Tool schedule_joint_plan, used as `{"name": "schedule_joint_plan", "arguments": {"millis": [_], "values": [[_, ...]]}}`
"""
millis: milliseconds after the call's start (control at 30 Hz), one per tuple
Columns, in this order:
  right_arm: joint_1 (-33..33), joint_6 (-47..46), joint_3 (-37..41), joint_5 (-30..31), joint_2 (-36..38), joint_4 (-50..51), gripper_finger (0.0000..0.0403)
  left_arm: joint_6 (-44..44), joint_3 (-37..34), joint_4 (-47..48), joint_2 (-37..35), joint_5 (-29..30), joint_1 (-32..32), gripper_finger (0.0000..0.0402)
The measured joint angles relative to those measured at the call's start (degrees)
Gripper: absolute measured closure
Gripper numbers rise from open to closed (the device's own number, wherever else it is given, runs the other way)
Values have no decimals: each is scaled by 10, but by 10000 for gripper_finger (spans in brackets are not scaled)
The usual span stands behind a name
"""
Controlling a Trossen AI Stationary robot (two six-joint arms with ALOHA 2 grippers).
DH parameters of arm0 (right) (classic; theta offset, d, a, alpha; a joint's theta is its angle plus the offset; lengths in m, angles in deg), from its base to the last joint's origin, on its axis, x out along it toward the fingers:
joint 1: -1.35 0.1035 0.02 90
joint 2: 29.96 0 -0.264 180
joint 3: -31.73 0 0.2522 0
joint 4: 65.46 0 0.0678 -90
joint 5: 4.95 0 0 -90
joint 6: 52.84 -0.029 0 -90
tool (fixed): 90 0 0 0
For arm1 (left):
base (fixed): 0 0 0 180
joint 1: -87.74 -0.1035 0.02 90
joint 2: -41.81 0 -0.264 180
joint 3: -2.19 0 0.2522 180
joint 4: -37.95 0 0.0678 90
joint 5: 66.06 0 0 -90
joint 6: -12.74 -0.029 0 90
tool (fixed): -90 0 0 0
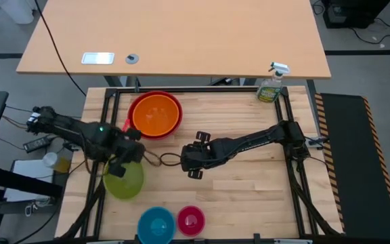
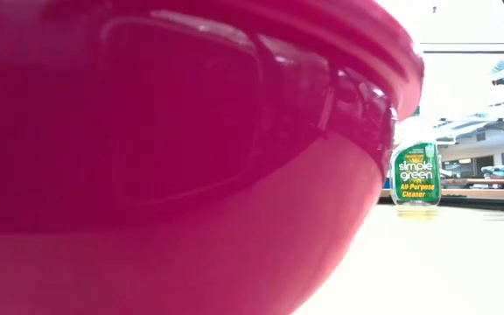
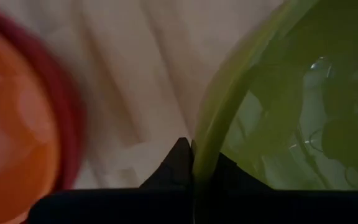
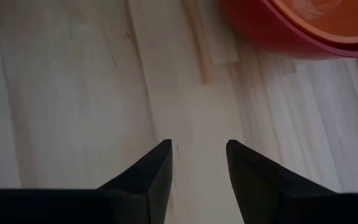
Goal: Nest bowls inside each other by size order
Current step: Stack the green bowl on top of the orange bowl
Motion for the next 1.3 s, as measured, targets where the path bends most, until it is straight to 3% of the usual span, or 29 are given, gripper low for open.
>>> {"name": "schedule_joint_plan", "arguments": {"millis": [233, 600, 1000, 1300], "values": [[11, -12, 0, 3, 0, 1, 247, -44, 0, -29, -43, 1, -107, 392], [29, -47, 0, 19, 42, 74, 247, -143, 14, -133, -34, 1, -251, 389], [26, -43, 1, 29, 67, 66, 247, -158, 242, -141, 67, 1, -427, 387], [38, -43, 39, 29, 66, 27, 247, -213, 256, -95, 197, -4, -569, 387]]}}
